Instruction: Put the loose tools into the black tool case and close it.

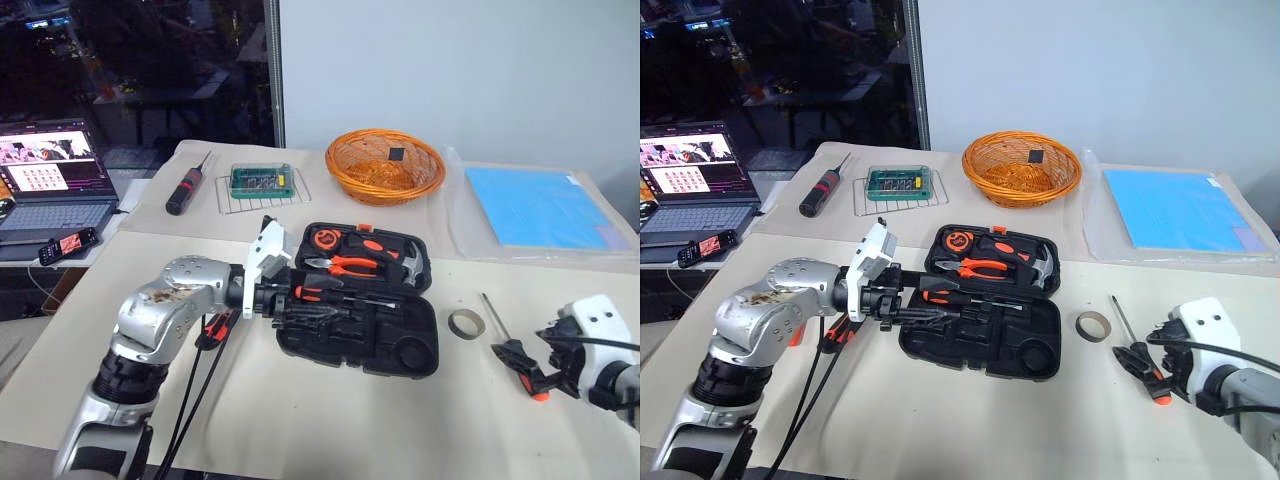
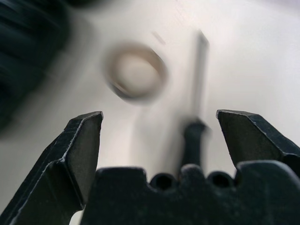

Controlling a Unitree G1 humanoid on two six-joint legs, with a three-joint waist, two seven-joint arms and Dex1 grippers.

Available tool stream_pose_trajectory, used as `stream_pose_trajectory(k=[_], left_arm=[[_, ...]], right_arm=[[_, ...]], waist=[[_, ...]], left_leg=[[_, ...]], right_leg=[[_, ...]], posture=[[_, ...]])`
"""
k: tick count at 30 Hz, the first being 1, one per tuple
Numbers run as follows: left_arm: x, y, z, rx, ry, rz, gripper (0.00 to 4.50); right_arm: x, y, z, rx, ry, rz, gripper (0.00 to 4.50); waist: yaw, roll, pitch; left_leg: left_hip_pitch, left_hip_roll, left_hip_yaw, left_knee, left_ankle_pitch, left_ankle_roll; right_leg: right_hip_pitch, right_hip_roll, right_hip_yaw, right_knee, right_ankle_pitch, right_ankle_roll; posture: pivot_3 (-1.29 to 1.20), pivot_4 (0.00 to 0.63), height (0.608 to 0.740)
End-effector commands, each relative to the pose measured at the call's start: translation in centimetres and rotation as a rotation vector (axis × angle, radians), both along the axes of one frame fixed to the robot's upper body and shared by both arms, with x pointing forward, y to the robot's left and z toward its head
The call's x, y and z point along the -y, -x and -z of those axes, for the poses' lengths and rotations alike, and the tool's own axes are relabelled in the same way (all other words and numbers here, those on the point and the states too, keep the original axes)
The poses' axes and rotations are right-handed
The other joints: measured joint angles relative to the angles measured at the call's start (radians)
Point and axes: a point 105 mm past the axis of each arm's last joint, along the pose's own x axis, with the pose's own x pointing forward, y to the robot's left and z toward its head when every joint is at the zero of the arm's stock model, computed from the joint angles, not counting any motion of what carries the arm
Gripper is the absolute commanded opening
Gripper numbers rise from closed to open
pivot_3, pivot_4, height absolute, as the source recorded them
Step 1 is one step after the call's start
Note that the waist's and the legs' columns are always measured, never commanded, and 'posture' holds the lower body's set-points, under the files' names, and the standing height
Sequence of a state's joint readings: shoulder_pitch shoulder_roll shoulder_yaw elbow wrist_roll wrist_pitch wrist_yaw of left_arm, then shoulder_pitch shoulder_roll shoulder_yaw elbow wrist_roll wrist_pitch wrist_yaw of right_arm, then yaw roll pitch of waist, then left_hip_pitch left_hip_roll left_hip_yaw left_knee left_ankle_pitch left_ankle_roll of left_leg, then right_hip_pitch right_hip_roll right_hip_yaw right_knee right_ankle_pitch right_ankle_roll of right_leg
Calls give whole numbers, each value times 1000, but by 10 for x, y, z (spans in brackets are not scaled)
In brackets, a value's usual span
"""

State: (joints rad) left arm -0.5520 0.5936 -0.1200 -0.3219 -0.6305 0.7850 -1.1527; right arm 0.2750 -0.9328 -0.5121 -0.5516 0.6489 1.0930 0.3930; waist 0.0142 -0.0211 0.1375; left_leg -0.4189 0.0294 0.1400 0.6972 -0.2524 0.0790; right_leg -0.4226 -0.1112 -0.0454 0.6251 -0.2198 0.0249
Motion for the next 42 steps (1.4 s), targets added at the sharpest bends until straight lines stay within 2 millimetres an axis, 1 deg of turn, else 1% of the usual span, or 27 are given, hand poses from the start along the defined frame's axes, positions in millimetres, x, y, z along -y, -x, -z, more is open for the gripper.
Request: stream_pose_trajectory(k=[1,3,4,5,6,7,8,9,10,11,13,14,16,17,18,19,20,22,23,25,26,29,30,33,36,38,42], left_arm=[[3,8,-11,36,6,49,3791],[4,7,-10,38,3,44,3836],[5,8,-10,38,2,43,3836],[5,7,-8,37,0,38,3836],[5,7,-7,36,1,30,3836],[5,7,-7,31,4,22,3836],[5,8,-8,26,6,22,3836],[4,10,-8,21,9,23,3836],[3,11,-9,25,13,19,3836],[1,10,-9,37,20,-3,3836],[-4,7,-5,57,17,-45,3836],[-6,6,-4,63,10,-57,3836],[-16,4,-4,49,19,-106,3836],[-23,6,-4,25,25,-112,3836],[-31,8,-5,13,41,-129,3836],[-38,11,-6,4,54,-136,3836],[-45,16,-6,-5,61,-135,3836],[-57,24,-5,-18,60,-138,3836],[-65,25,-3,-29,57,-164,3836],[-83,29,4,-32,23,-215,3836],[-90,31,8,-30,6,-239,3836],[-101,32,13,-22,-18,-269,3836],[-102,32,13,-20,-20,-273,3836],[-105,34,16,-4,-39,-275,3836],[-109,34,18,3,-49,-286,3836],[-108,34,18,10,-50,-290,3836],[-105,33,19,15,-48,-288,3836]], right_arm=[[10,-8,14,-88,34,14,4500],[15,-13,18,-111,40,15,3965],[18,-14,18,-116,49,11,3790],[21,-15,19,-119,49,10,3419],[22,-16,19,-121,45,5,3186],[23,-17,18,-113,42,2,2725],[23,-17,14,-104,38,-4,2353],[24,-16,8,-90,40,-15,2195],[24,-16,1,-71,49,-31,1814],[23,-15,-8,-50,49,-49,1449],[17,-16,-29,16,60,-106,861],[14,-17,-37,44,65,-134,840],[-5,-21,-58,87,77,-241,837],[-20,-25,-67,109,91,-329,837],[-42,-30,-75,128,83,-430,837],[-57,-35,-79,144,83,-499,836],[-71,-42,-81,161,107,-565,836],[-91,-53,-80,170,150,-663,835],[-105,-58,-78,168,149,-725,835],[-135,-69,-71,147,130,-847,835],[-146,-72,-63,121,155,-909,835],[-159,-77,-46,52,209,-1002,835],[-161,-79,-43,41,214,-1013,835],[-168,-82,-34,14,226,-1044,835],[-173,-79,-26,-25,220,-1069,835],[-173,-78,-19,-43,222,-1068,835],[-166,-79,-11,-77,238,-1061,835]], waist=[[-3,-1,0],[-4,-1,1],[-3,0,1],[-3,0,1],[-3,0,1],[-2,-1,1],[-2,-1,1],[0,-1,1],[0,-1,1],[1,-1,1],[0,0,1],[0,0,1],[-5,0,2],[-11,0,2],[-16,0,2],[-25,0,2],[-31,0,3],[-33,-2,5],[-30,-1,6],[-28,-2,8],[-28,-1,9],[-10,0,9],[-2,0,9],[1,0,9],[-4,0,9],[-6,0,9],[-6,0,9]], left_leg=[[0,0,0,0,0,0],[0,0,0,0,0,0],[0,0,0,0,0,0],[0,0,0,0,0,0],[0,0,1,0,0,0],[0,0,1,0,0,0],[0,0,1,0,0,0],[0,0,1,0,0,0],[0,0,1,0,0,0],[-1,0,1,0,0,0],[-1,0,1,0,0,1],[-1,0,1,0,0,1],[-1,1,1,0,0,0],[-1,1,1,0,0,0],[0,1,1,0,0,0],[1,2,1,-1,0,-1],[2,3,1,-1,1,-1],[5,4,0,-3,1,-3],[5,4,0,-3,1,-4],[4,4,1,-4,0,-7],[4,4,1,-4,-1,-7],[-3,2,2,-3,3,-7],[-6,2,2,-2,5,-11],[-13,0,2,-2,4,-10],[-14,-1,2,-1,4,-9],[-14,0,2,-2,4,-10],[-12,1,2,-2,6,-13]], right_leg=[[0,0,0,0,0,0],[0,1,1,0,0,0],[0,1,1,0,0,0],[0,1,1,0,0,0],[-1,2,1,0,0,0],[0,2,1,0,0,1],[0,2,1,0,0,1],[0,2,1,-1,0,1],[0,2,1,-1,1,3],[-1,2,1,-1,3,7],[-1,1,1,-1,4,8],[-1,1,2,-1,4,8],[-1,2,2,-1,4,8],[-1,3,2,-1,4,8],[-1,3,2,-1,4,8],[-2,3,3,-1,3,7],[-2,4,3,-1,1,4],[-1,5,3,-1,-2,3],[-2,4,3,-1,-3,3],[-4,3,3,-1,-3,1],[-6,3,3,-1,0,-4],[-13,1,1,0,0,-4],[-16,0,0,0,0,-4],[-17,-2,-3,-1,1,-4],[-17,-3,-3,-2,5,3],[-17,-2,-3,-1,5,3],[-16,0,-4,1,5,3]], posture=[[0,150,740],[0,150,740],[0,150,740],[0,150,740],[0,150,740],[0,150,740],[0,150,740],[0,150,740],[0,150,740],[0,150,740],[0,150,740],[0,150,740],[0,150,740],[0,150,740],[0,150,740],[0,150,740],[0,150,740],[0,150,740],[0,150,740],[0,150,740],[0,150,740],[0,150,740],[0,150,740],[0,150,740],[0,150,740],[0,150,740],[0,150,740]])
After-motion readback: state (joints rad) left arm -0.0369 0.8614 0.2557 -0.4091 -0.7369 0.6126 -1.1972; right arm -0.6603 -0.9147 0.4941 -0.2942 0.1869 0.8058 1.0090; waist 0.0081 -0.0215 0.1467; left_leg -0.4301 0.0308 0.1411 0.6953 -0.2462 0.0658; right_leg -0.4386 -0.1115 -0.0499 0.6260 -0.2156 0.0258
